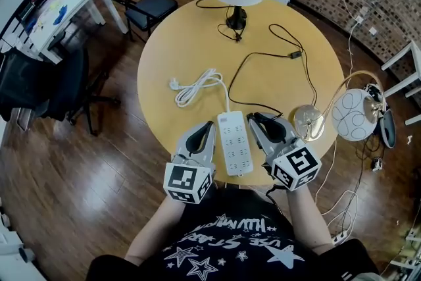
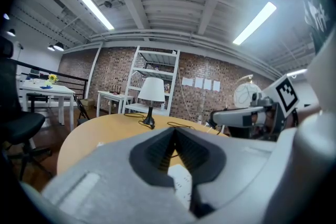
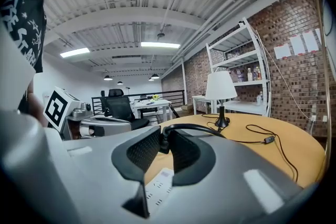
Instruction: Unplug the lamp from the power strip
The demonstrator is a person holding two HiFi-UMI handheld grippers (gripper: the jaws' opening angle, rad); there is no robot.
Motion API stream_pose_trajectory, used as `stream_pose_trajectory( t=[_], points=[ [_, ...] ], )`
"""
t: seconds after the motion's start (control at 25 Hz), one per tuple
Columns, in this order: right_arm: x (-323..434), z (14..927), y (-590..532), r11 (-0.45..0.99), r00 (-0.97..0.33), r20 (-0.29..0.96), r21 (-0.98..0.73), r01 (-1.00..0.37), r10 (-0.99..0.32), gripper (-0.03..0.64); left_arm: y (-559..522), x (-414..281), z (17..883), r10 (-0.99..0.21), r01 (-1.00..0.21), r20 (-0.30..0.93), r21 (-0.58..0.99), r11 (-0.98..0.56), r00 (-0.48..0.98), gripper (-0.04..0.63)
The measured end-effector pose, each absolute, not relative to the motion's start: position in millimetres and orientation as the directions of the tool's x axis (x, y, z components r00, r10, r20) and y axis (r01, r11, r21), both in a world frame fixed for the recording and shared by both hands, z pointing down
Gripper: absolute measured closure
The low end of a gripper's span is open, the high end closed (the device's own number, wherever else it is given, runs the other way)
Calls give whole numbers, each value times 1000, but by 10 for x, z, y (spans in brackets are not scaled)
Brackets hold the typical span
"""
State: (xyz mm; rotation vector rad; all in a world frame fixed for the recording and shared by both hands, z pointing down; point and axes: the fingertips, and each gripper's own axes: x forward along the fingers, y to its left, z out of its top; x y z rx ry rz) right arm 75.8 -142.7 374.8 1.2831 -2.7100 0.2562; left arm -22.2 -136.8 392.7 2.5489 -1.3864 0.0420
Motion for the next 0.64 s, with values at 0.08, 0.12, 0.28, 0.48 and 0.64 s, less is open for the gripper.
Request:
stream_pose_trajectory(
  t=[0.08, 0.12, 0.28, 0.48, 0.64],
  points=[
    [796, 3757, -1416, 617, -622, 195, -94, -781, -758, 558, -1352, -212, 3924, -821, -828, 139, 191, -527, 554, 591],
    [814, 3766, -1411, 614, -619, 198, -91, -784, -760, 557, -1344, -209, 3922, -819, -827, 139, 192, -529, 556, 591],
    [905, 3855, -1398, 596, -596, 227, -78, -799, -770, 558, -1312, -203, 3915, -817, -825, 140, 192, -532, 559, 591],
    [1026, 3967, -1370, 576, -573, 256, -73, -814, -778, 557, -1292, -206, 3916, -818, -826, 143, 190, -530, 557, 591],
    [1032, 3939, -1353, 581, -579, 244, -73, -811, -778, 557, -1303, -229, 3912, -824, -832, 141, 184, -523, 549, 591]
  ],
)
